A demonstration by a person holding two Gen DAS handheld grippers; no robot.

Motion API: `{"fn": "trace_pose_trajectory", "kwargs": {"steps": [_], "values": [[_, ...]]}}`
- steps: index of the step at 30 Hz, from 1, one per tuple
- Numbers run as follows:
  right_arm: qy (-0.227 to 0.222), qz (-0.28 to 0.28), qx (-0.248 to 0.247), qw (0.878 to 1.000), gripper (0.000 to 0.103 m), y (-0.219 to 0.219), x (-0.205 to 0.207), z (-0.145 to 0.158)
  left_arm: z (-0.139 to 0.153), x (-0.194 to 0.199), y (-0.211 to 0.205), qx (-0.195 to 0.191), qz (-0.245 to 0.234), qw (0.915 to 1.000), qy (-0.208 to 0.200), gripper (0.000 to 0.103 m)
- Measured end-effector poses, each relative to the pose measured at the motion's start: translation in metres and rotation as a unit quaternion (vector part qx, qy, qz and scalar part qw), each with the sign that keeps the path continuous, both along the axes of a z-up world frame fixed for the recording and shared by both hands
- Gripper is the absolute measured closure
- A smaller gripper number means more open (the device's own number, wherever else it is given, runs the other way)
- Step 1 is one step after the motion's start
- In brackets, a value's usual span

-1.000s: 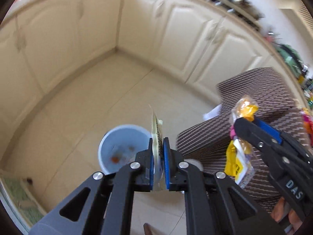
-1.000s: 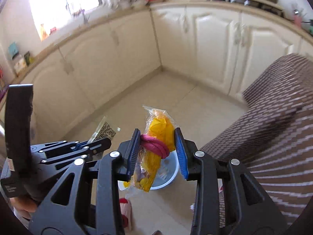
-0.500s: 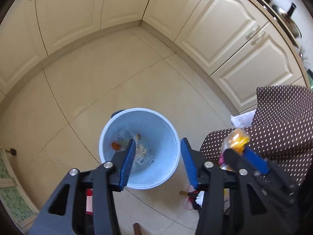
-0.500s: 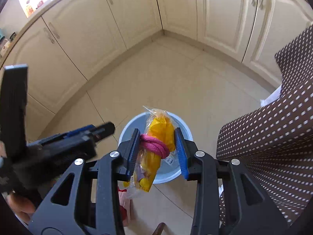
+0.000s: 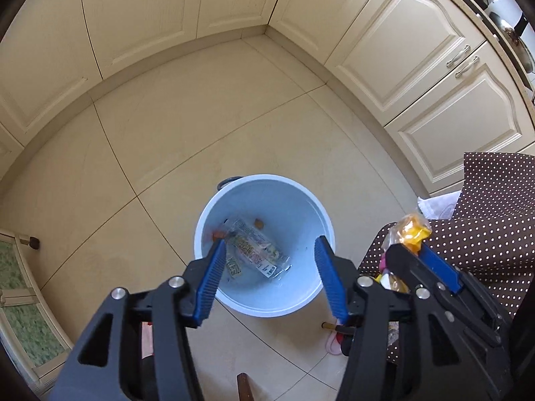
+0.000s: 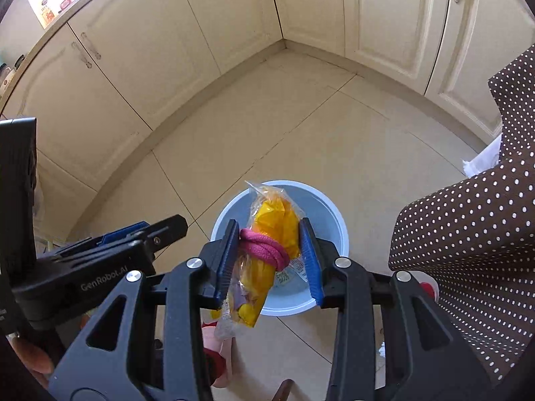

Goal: Collect trash
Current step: 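Carry both to the bucket and open both tools to drop them, then return both tools to the table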

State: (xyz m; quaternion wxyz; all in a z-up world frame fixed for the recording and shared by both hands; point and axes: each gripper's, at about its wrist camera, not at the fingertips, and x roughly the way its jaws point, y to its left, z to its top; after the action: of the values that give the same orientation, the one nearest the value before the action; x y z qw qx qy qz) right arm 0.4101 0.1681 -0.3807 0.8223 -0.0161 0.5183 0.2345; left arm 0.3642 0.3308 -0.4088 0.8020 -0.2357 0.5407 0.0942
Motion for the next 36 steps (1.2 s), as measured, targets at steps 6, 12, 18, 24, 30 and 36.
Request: {"fn": "trace_pose_trajectory", "kwargs": {"steps": [6, 12, 18, 24, 30, 36], "values": [[-0.008, -0.001, 0.001, 1.0, 0.066, 0.003, 0.002, 0.0, 0.003, 0.002, 0.003, -0.001, 0.005, 1.0, -0.003, 0.049], [-0.013, 0.0, 0.0, 1.0, 0.064, 0.007, 0.002, 0.003, 0.003, 0.001, 0.004, -0.004, 0.011, 0.9999, -0.004, 0.049], [-0.017, 0.0, -0.004, 1.0, 0.064, 0.001, -0.004, 0.012, 0.008, -0.004, 0.0, 0.0, 0.01, 0.9999, -0.007, 0.049], [-0.042, -0.007, -0.001, 0.999, 0.064, -0.02, -0.019, 0.044, 0.034, -0.019, -0.019, 0.012, 0.005, 0.9994, -0.033, 0.049], [-0.097, -0.026, 0.011, 0.995, 0.061, -0.067, -0.05, 0.109, 0.101, -0.037, -0.063, 0.04, -0.028, 0.9943, -0.095, 0.049], [-0.182, -0.063, 0.026, 0.981, 0.058, -0.145, -0.099, 0.193, 0.171, -0.053, -0.135, 0.038, -0.092, 0.9824, -0.158, 0.049]]}}
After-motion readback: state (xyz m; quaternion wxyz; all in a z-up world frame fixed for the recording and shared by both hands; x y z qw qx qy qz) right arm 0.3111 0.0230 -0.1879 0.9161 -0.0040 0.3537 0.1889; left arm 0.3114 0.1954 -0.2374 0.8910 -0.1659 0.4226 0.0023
